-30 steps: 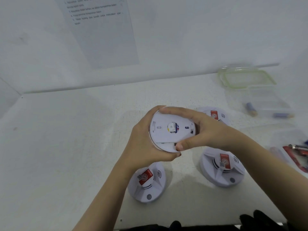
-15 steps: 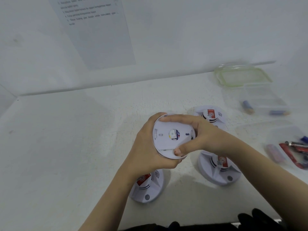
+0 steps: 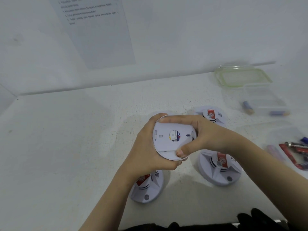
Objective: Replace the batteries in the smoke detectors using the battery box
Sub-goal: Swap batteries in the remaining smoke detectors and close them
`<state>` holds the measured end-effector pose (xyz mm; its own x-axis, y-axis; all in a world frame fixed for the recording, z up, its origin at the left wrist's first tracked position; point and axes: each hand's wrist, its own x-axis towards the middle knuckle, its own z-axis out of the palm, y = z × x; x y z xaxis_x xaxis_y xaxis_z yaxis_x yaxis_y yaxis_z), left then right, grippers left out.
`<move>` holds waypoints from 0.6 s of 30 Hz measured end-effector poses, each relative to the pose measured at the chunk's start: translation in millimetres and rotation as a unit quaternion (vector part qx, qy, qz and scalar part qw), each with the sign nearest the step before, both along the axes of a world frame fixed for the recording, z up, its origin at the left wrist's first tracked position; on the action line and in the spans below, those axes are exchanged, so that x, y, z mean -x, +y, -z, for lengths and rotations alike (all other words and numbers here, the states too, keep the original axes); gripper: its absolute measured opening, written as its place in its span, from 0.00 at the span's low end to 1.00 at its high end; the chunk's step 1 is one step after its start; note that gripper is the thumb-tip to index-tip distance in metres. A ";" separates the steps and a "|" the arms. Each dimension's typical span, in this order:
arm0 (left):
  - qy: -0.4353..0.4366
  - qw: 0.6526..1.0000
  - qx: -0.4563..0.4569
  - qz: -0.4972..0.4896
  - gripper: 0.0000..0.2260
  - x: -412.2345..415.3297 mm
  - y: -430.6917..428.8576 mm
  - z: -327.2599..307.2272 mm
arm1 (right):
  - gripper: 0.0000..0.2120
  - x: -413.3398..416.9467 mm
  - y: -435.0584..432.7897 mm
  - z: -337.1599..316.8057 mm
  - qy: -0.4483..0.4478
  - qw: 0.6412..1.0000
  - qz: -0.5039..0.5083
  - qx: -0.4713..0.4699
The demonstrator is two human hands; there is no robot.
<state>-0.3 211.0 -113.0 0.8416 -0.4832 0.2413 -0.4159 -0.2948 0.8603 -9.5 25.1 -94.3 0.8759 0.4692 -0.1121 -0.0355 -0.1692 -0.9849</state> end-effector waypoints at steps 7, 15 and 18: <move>-0.007 1.000 -0.013 0.001 0.41 -3.4 0.0 4.7 | 0.35 -2.2 -2.4 -1.5 0.002 1.000 -0.015 0.010; 0.006 1.000 -0.016 0.009 0.37 -10.2 3.0 -0.7 | 0.35 -4.1 -1.3 -3.0 -0.091 0.992 -0.008 0.085; 0.009 1.000 -0.017 0.010 0.38 -13.8 4.8 -2.3 | 0.36 -1.9 -2.0 -1.7 -0.173 0.967 0.054 0.180</move>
